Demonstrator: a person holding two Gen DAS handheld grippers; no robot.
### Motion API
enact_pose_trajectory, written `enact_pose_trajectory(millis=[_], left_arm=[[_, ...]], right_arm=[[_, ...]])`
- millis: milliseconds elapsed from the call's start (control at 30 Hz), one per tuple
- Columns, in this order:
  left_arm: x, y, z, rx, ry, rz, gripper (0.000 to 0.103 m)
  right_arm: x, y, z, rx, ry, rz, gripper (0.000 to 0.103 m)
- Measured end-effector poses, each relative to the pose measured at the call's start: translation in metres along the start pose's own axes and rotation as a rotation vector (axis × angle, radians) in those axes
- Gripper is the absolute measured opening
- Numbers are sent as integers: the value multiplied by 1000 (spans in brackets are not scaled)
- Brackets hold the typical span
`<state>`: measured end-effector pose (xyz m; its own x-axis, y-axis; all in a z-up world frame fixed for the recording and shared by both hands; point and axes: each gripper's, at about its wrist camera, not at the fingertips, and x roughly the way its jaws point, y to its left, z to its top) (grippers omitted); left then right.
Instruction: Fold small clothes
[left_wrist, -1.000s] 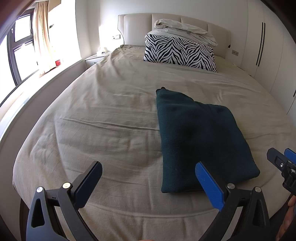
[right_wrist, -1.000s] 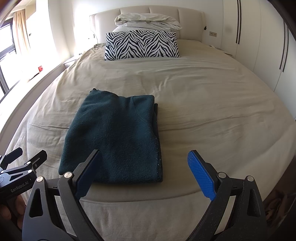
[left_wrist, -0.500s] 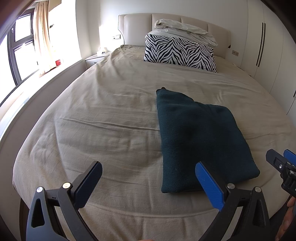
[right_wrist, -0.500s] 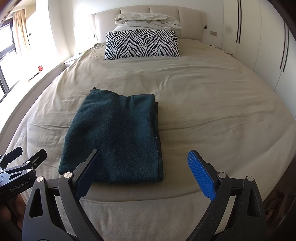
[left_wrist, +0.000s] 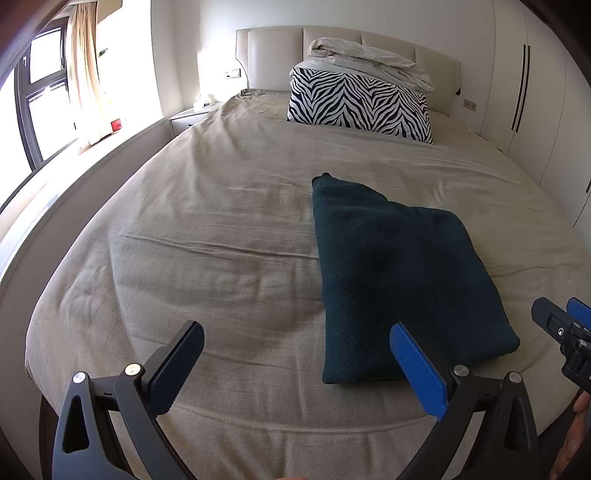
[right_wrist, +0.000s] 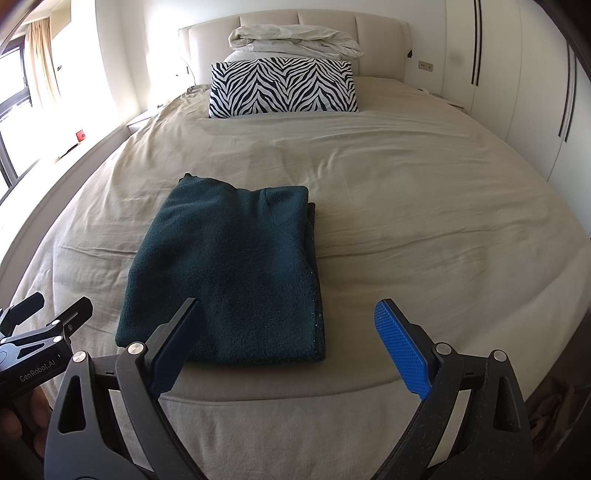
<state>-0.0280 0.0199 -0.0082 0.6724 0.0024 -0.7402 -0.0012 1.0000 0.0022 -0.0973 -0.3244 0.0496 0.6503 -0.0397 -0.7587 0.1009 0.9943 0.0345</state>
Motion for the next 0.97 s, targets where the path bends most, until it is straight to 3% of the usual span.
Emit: enact_pose_trajectory(millis=[967], left_arm=[[4, -2, -6, -10, -6, 1, 103]], right_arm=[[8, -6, -6, 10, 26, 11, 94]])
